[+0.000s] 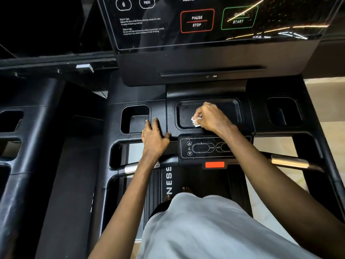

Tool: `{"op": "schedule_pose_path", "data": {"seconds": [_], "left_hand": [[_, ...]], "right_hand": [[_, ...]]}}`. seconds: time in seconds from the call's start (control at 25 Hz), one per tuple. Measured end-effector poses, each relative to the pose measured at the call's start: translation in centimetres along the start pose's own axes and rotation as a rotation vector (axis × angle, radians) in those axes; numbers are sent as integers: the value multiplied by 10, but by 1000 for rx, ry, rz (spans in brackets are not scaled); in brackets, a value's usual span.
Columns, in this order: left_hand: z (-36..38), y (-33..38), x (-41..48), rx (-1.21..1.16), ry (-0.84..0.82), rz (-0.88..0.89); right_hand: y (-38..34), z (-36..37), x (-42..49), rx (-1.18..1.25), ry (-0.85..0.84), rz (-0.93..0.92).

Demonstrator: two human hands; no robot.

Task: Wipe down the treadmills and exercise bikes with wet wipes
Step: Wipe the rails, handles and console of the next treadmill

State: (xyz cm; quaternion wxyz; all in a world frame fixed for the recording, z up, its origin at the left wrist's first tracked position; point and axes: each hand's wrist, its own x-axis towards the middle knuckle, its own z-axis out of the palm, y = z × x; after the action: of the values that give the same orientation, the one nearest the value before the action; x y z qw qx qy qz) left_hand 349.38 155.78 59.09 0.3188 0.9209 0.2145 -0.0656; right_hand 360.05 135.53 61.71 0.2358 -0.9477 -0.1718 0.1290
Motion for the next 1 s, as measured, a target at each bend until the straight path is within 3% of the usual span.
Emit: {"op": "schedule_pose_path", "data": {"seconds": [0.24,0.44,0.56,0.68,0.8,0.92,1.0], "left_hand": [[9,10,5,129,82,-5],[11,19,18,164,70,-49],[13,23,25,166,74,-75],[17,25,28,138,76,-83],[22,18,27,94,115,-66],[25,12,25,23,148,-38],[25,12,25,-7,162,-34]], "right_hand": [[-29,18,14,-97,6,-263],[13,-6,7,-41,139,146],[31,-7,-18,3,164,230],[23,-1,-17,47,152,101],[7,6,4,59,-33,-73],[-3,18,17,-116,-204,-244],[-3,18,23,-262,-196,-234]]}}
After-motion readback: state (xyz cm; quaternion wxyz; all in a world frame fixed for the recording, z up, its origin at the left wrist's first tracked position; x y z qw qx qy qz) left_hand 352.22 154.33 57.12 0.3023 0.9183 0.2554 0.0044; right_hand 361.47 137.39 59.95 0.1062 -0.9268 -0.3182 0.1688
